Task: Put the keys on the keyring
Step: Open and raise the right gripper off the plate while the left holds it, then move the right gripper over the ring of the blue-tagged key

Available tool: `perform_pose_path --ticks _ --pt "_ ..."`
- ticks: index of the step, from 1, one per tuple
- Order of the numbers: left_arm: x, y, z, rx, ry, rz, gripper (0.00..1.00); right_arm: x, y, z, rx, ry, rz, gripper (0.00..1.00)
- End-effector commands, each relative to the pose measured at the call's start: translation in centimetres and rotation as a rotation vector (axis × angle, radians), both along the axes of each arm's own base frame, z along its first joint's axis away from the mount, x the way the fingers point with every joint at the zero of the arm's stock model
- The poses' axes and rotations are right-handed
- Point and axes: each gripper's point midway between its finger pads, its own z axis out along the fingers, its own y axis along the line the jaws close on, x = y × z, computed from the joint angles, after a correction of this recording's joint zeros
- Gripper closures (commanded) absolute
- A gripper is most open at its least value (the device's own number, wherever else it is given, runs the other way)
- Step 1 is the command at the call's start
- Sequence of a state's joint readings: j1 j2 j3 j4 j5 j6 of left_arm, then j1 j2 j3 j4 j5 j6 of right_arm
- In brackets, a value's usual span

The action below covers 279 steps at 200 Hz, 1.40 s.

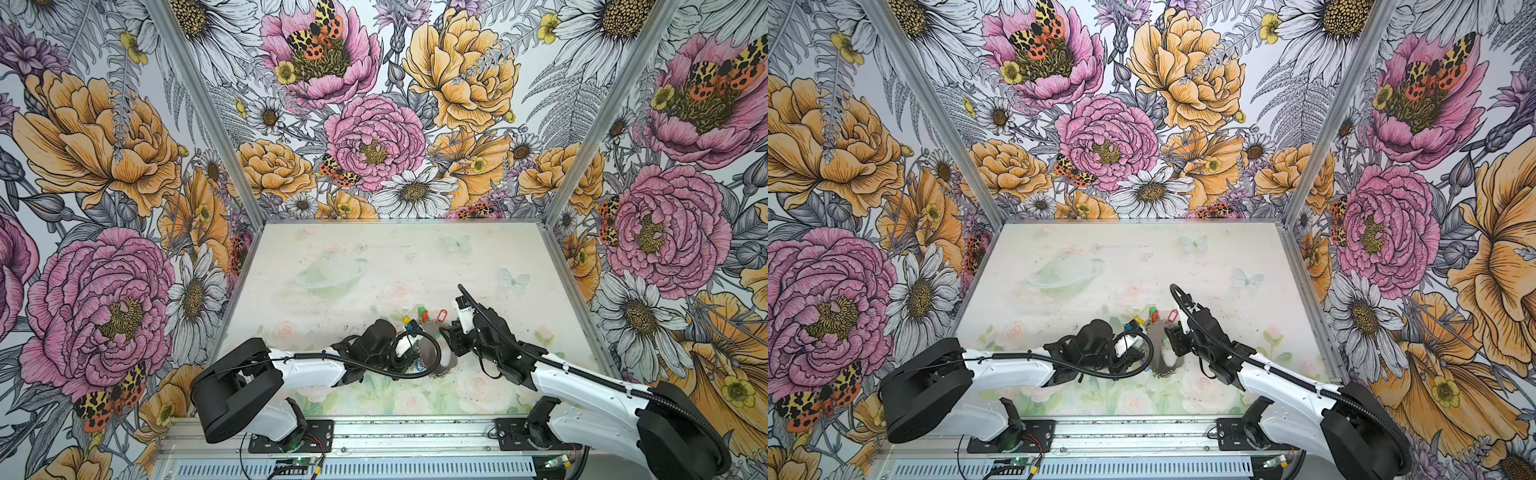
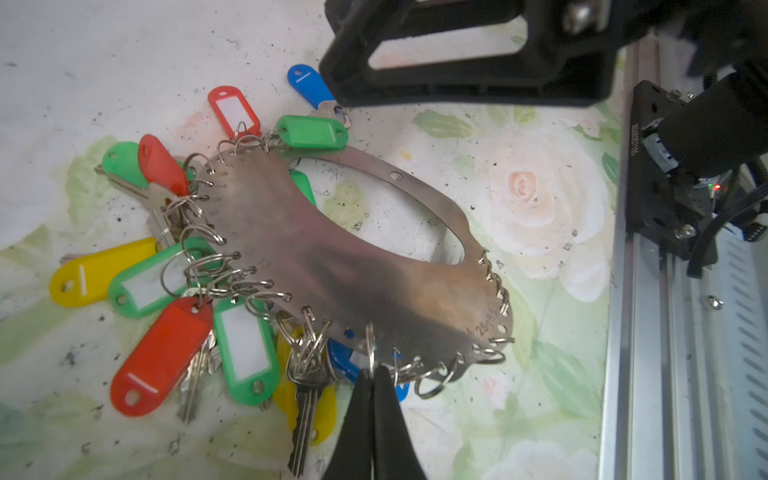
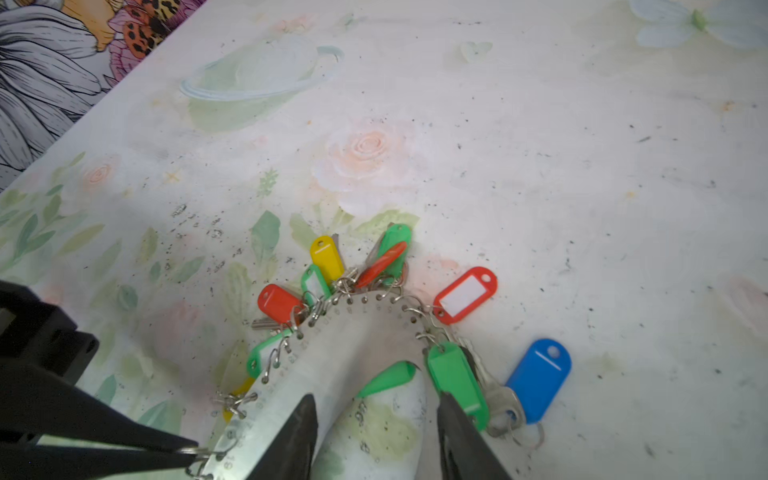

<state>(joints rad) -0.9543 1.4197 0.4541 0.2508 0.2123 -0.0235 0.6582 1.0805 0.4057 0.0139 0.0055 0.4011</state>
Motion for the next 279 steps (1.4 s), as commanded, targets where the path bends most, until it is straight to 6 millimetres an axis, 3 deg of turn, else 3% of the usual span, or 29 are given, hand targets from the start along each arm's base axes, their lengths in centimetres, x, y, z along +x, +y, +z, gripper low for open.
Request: perform_pose_path --ticks 1,52,82,131,190,279 --pt "1.3 -0.4 1.6 -0.088 -0.051 0.08 1.0 1.4 -1.5 0.1 0.02 0.064 -0.097 0.53" --pt "2.0 0.5 2.2 -0.09 -0.108 0.108 1.0 3.5 -4.5 -2.7 0.051 0.275 -0.238 0.56" --pt "2.8 1.6 2.7 -0.099 -0.144 0.161 1.0 3.1 -5.5 -5.1 0.038 0.404 -0.307 0.61" --pt "2.7 2.2 2.6 -0.11 -0.158 0.161 1.0 1.7 -6.8 -6.7 0.079 0.486 -0.463 0.63" --pt "2.7 1.5 1.8 -0.093 -0.156 0.138 1.0 1.6 -6.2 -7.0 0.124 0.509 -0.515 0.65" --pt "2.6 1.6 1.9 -0.092 -0.167 0.138 1.0 2.0 -4.7 -8.0 0.168 0.539 -0.517 0.8"
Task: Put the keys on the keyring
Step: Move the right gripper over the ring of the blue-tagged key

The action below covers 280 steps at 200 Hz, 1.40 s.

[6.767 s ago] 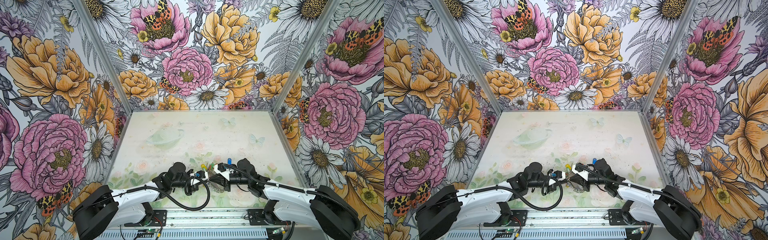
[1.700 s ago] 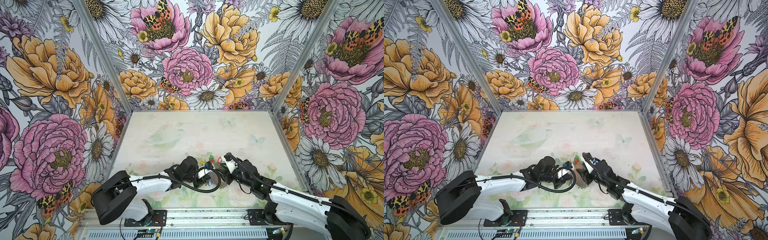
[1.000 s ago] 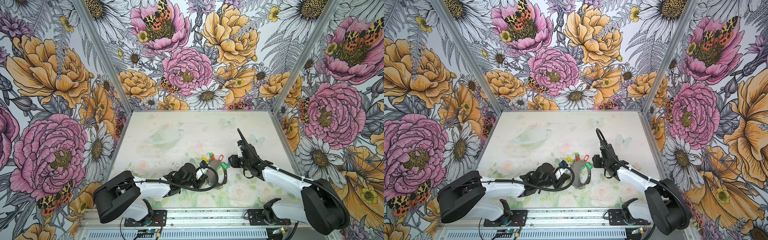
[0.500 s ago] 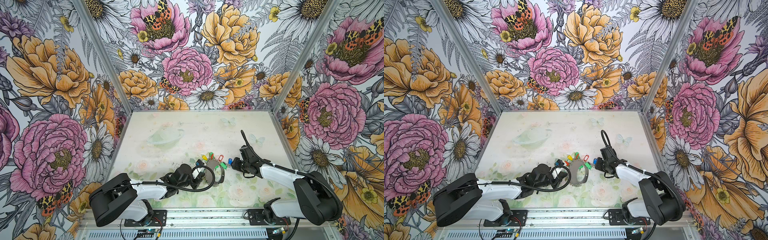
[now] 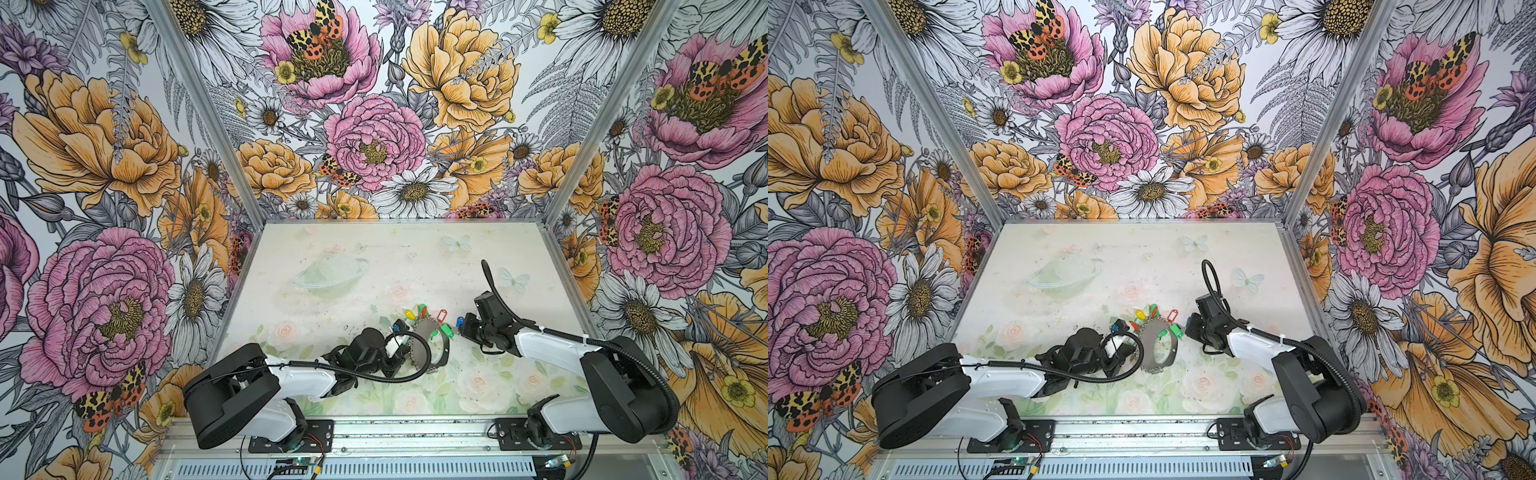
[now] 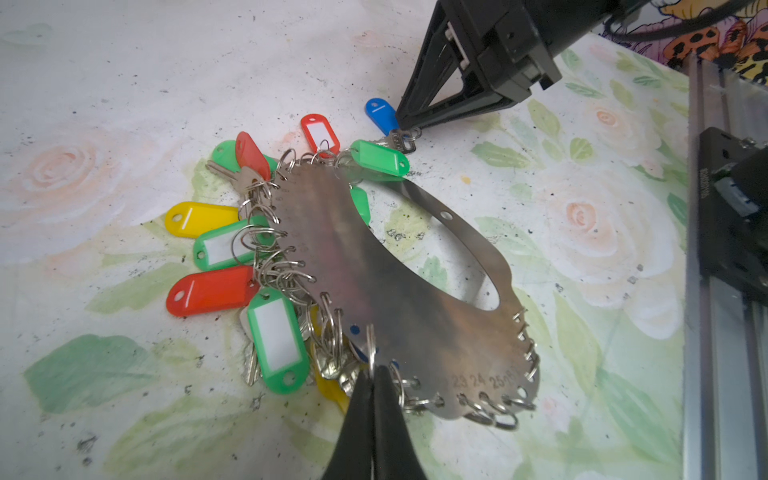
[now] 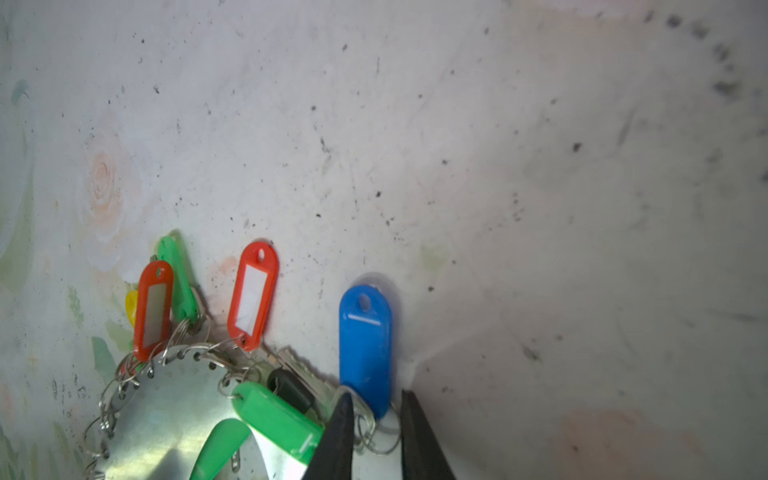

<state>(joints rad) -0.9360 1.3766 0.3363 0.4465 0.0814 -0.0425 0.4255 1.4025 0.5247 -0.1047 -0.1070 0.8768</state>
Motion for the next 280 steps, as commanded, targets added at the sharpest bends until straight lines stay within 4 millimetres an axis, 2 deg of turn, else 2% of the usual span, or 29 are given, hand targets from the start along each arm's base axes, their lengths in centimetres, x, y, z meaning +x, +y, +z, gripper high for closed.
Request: perform_pose_path --ticks 1,58,90,109,184,215,240,280 --pt "0.5 -0.5 1.3 -0.028 -0.052 0.001 1.0 -0.6 0.0 -1.1 -0.001 0.036 -0.011 0.8" --pt "0.6 -0.4 1.1 -0.021 -0.056 0.007 1.0 0.8 1.1 0.5 -0.007 -0.031 0.034 0.88" --pt "0.6 -0.4 1.0 -0.016 -0.056 0.008 1.0 1.7 1.6 1.6 -0.005 -0.068 0.056 0.88" --pt "0.6 -0.4 1.0 -0.014 -0.058 0.01 1.0 1.9 1.7 2.1 -0.011 -0.082 0.073 0.84" --pt "1.0 0.1 1.3 -0.011 -0.08 0.037 1.0 -1.0 1.3 1.9 -0.186 -0.026 0.32 0.69" --pt "1.0 0.1 1.2 -0.008 -0.081 0.038 1.0 -1.2 1.1 2.1 -0.231 -0.033 0.342 0.65" --pt "1.0 0.1 1.2 -0.009 -0.08 0.034 1.0 -0.7 1.0 1.8 -0.272 -0.027 0.345 0.65" --pt "1.0 0.1 1.3 -0.008 -0.082 0.035 1.0 0.2 1.1 1.2 -0.317 -0.018 0.365 0.72"
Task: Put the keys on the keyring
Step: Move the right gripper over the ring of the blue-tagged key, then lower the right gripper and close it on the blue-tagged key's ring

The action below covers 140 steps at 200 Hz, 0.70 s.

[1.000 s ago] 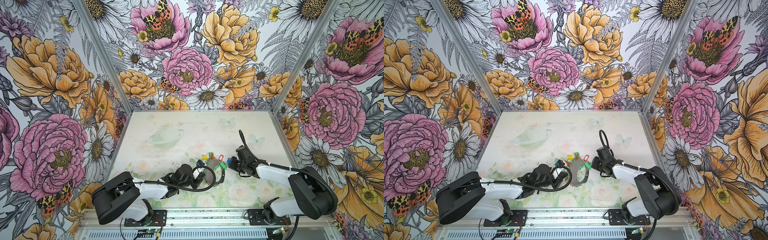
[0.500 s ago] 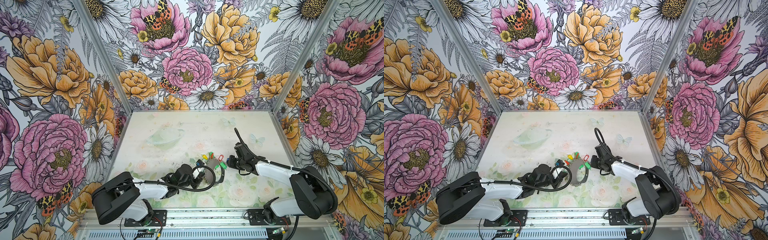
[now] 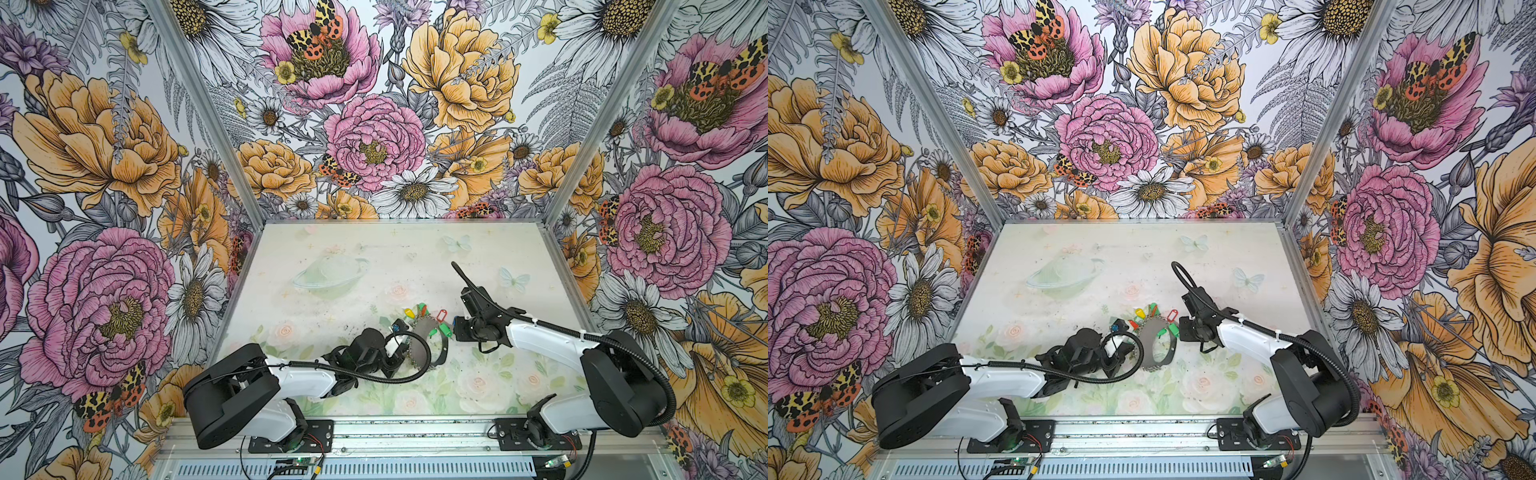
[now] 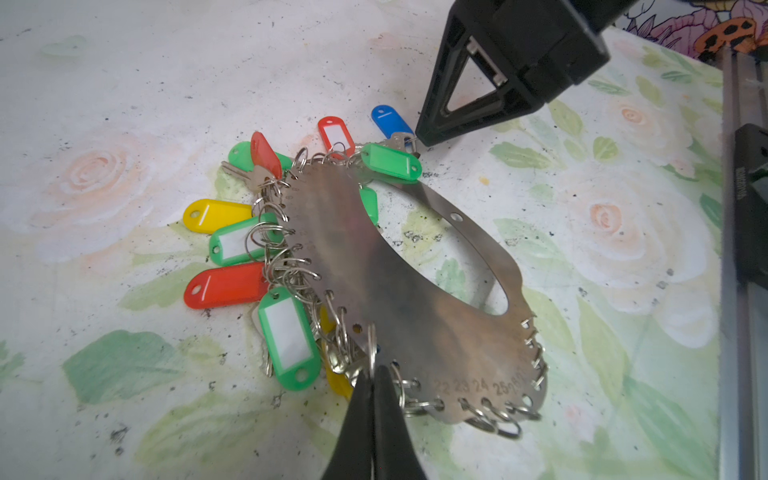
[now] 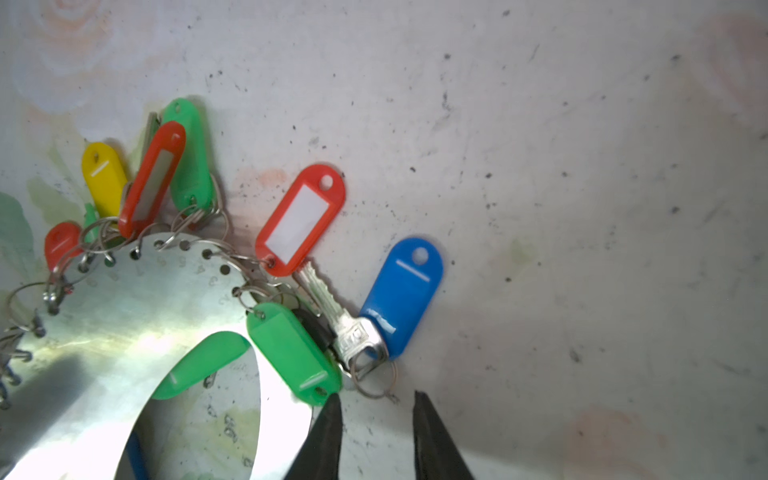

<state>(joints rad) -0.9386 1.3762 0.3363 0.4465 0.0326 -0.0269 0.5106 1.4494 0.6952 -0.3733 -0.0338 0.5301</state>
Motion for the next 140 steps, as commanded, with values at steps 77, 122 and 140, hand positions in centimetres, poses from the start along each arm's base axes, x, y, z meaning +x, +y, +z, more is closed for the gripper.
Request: perform_pose_path --ticks 77,122,140 --pt "0.3 -0.4 1.2 -0.027 -0.045 0.001 1.0 2.3 0.2 0.3 -0.087 -0.037 0.04 0.77" --pt "0.4 -0.3 1.1 -0.026 -0.043 0.004 1.0 1.9 0.8 0.8 -0.072 -0.036 0.092 0.66" --pt "0.4 -0.3 1.1 -0.025 -0.042 0.006 1.0 1.2 0.8 0.6 -0.072 -0.022 0.103 0.62"
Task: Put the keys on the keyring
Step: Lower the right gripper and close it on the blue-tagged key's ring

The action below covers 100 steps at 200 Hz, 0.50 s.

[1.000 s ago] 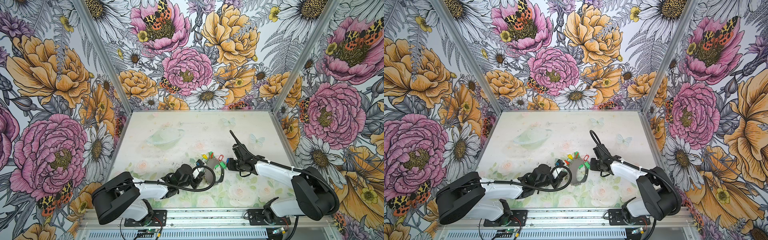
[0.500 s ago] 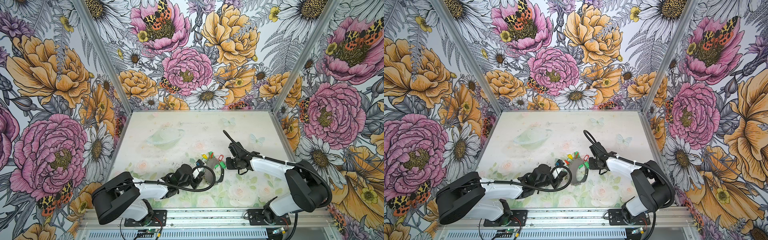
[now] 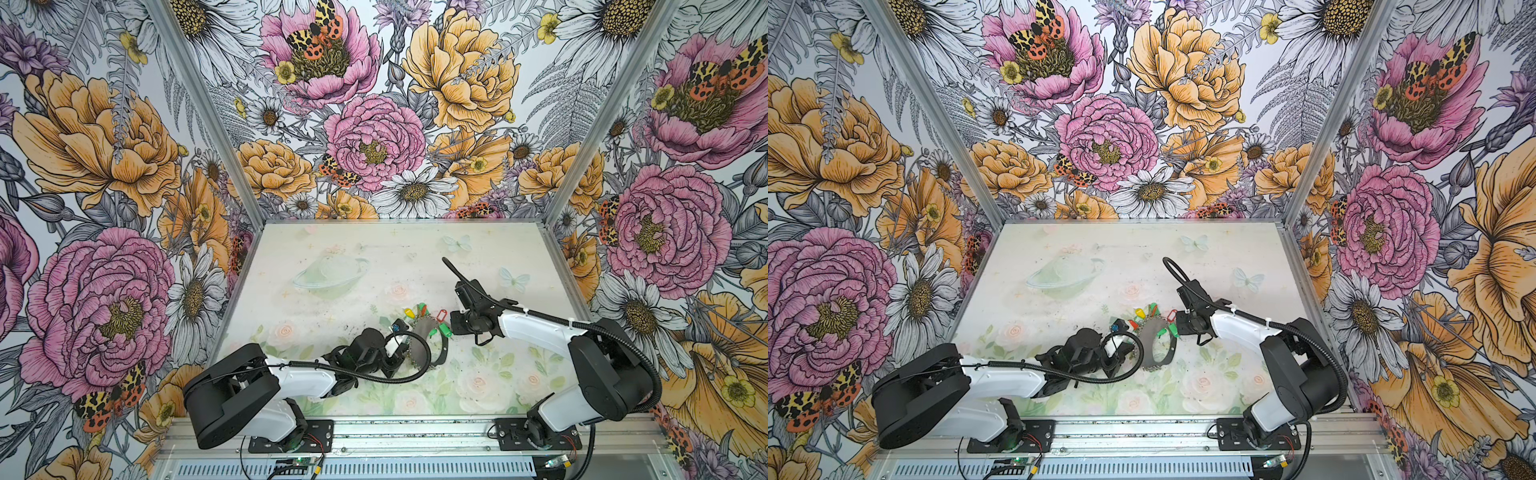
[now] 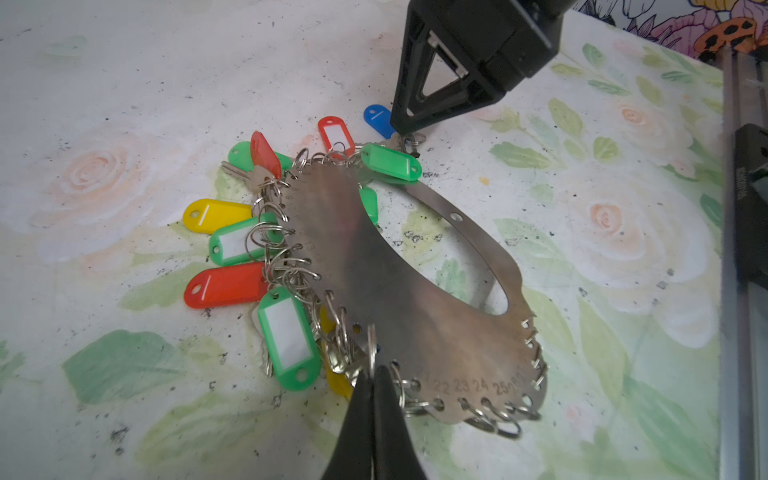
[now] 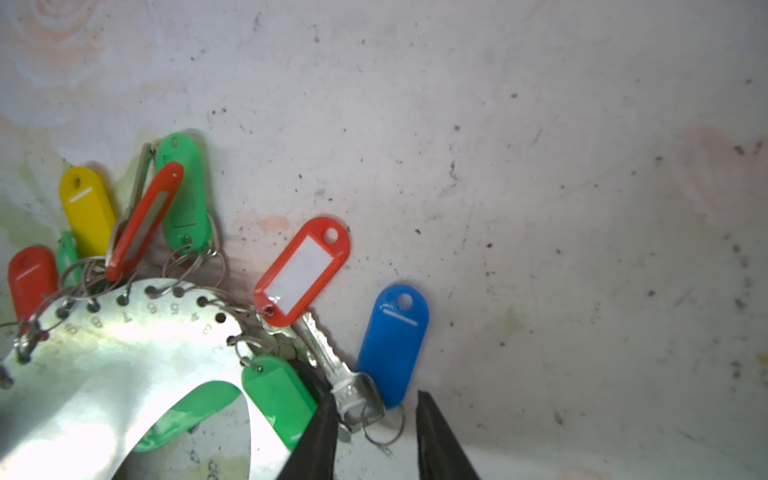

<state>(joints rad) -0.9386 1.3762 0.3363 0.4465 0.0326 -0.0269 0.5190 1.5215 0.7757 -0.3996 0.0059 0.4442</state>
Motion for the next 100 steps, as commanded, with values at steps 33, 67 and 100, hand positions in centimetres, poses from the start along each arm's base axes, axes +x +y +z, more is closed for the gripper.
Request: perform_pose_path --ticks 33,67,100 --pt "0.5 -0.4 0.9 -0.016 -0.045 0.003 1.0 -0.6 0.7 -0.2 0.005 0.027 0.043 0.68" --pt "0.4 -0.4 1.0 -0.021 -0.042 0.004 1.0 -0.6 0.6 -1.1 -0.017 0.05 0.039 0.72" --pt "0.4 -0.4 1.0 -0.022 -0.042 0.006 1.0 -0.7 0.6 -1.1 -0.023 0.045 0.051 0.61"
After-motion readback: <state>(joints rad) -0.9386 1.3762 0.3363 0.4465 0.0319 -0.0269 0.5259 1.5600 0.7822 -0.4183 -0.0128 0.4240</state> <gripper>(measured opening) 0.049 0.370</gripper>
